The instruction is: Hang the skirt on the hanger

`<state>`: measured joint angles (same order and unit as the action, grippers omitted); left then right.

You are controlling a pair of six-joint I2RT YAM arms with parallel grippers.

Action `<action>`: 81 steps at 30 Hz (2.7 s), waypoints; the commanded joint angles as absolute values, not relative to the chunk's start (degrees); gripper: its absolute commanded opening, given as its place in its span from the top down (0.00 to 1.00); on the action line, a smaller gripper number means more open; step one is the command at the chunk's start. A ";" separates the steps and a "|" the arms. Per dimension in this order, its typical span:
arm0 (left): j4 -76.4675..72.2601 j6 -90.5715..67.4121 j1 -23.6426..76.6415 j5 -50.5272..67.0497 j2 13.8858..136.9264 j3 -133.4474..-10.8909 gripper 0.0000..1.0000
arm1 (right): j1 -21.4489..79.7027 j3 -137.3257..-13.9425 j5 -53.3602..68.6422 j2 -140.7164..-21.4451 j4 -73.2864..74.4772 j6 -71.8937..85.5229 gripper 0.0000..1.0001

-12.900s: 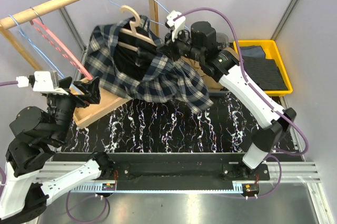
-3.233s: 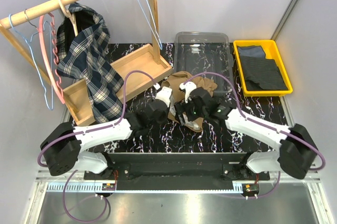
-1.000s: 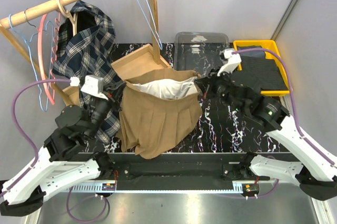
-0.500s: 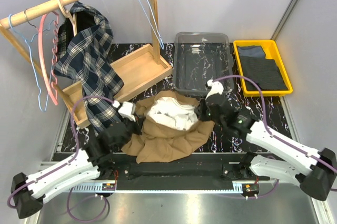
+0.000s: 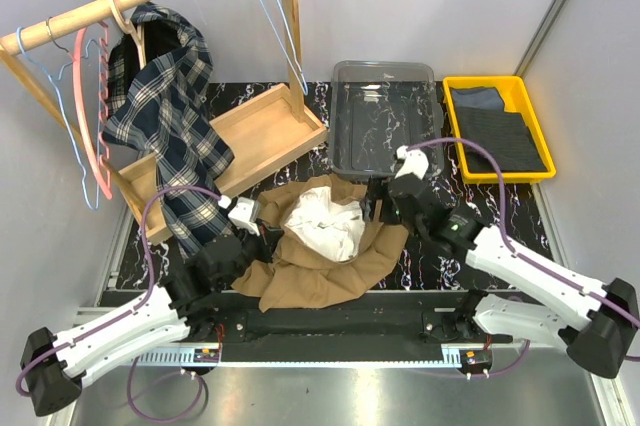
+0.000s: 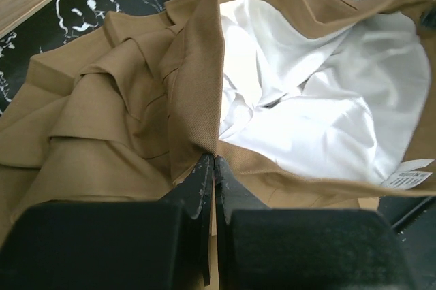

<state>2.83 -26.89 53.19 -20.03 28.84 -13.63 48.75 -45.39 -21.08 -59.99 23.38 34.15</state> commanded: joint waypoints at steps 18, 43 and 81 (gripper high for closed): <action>-0.18 -26.10 53.17 -17.31 32.17 -17.58 1.00 | 39.73 -112.92 2.54 -94.99 15.47 -2.98 0.04; 2.11 -26.98 53.17 -16.43 32.61 -17.32 1.00 | 35.86 -153.19 2.02 -133.16 10.46 -3.95 0.68; 12.74 -31.64 53.17 -26.29 29.09 -16.87 1.00 | 38.41 -76.51 7.73 -66.73 19.14 3.50 1.00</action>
